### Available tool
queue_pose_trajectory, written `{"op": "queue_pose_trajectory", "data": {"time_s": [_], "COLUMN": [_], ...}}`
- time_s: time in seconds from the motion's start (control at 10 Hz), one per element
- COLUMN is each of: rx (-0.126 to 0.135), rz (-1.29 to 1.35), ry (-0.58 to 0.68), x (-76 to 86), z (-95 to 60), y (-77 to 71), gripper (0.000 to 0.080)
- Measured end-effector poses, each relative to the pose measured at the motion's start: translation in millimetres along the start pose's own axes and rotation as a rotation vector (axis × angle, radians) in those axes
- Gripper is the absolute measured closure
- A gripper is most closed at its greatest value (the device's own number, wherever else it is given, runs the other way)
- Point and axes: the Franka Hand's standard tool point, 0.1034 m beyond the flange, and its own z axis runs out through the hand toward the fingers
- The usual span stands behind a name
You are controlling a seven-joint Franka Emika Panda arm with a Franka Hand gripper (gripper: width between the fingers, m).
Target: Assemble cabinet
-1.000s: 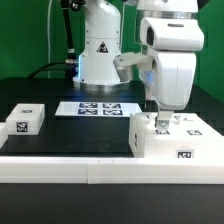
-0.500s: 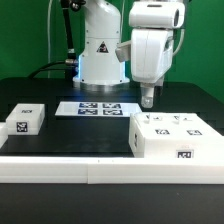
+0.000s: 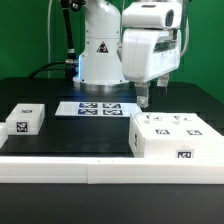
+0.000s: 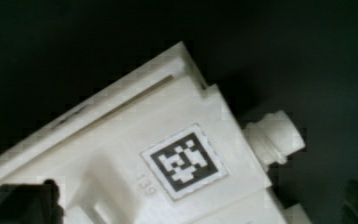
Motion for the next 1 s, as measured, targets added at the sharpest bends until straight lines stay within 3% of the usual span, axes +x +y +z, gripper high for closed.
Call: {"op": "queue_pose_trajectory", "data": {"time_s": [0.1,0.5,0.9,1.0], "rx": [-0.011,0.035,0.055,0.058], "rz": [0.194,0.579,0.794,0.926], "ry": [0.028,0.040,0.045,0.038], "x": [-1.2,-0.2,4.0,5.8], "z": [1.0,7.1,7.8,13.3], "y": [-4.9,-17.6,-21.8,-31.2], "gripper": [0.0002,0.0002,0.0002,0.0002]}}
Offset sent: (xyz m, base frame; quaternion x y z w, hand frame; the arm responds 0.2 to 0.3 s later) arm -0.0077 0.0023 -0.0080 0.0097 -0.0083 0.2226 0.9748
